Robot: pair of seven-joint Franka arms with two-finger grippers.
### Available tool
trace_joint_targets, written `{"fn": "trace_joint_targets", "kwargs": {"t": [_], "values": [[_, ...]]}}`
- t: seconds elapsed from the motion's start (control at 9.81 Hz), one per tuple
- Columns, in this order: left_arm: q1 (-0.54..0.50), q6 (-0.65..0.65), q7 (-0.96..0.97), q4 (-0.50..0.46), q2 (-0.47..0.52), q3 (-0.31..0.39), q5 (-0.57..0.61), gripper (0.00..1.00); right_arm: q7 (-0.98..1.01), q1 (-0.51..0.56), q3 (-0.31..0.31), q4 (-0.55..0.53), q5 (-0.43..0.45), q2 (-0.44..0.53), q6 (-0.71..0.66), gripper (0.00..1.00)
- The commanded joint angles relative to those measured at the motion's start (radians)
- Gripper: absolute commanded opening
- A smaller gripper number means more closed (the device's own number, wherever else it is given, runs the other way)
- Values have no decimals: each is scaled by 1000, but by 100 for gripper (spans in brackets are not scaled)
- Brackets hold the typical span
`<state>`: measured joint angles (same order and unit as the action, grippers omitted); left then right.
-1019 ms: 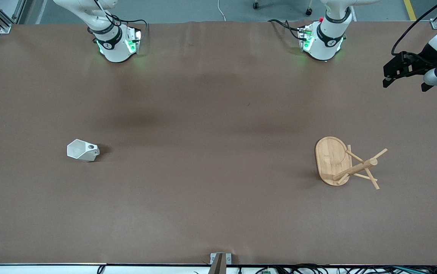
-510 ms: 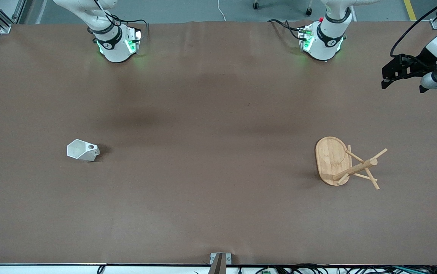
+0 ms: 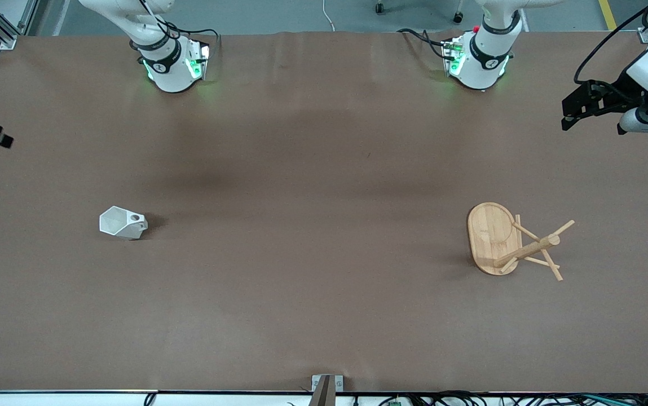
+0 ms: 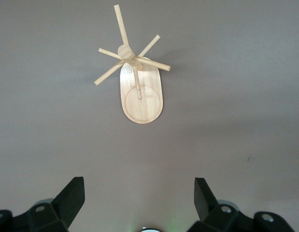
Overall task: Hang cup on rack
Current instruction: 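Move the right gripper down to the white cup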
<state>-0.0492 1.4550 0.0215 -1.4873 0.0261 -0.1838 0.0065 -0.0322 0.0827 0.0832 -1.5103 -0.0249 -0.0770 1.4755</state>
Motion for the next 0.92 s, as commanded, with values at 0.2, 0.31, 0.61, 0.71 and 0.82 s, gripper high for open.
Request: {"fn": "trace_joint_targets", "kwargs": {"t": [0.2, 0.31, 0.61, 0.71, 0.82], "values": [[-3, 1, 11, -30, 5, -2, 0, 100, 157, 20, 3, -302, -66, -111, 409, 100], [-4, -1, 11, -28, 8, -2, 0, 100, 188, 28, 4, -344, -66, -156, 513, 100], [-1, -2, 11, -28, 15, -3, -5, 100, 302, 43, 4, -488, -66, -237, 823, 100], [-1, -4, 9, -31, 17, -3, -5, 100, 304, 42, 4, -507, -66, -262, 869, 100], [-3, -4, 9, -31, 17, -3, -5, 100, 310, 39, 4, -525, -66, -279, 902, 100]]}}
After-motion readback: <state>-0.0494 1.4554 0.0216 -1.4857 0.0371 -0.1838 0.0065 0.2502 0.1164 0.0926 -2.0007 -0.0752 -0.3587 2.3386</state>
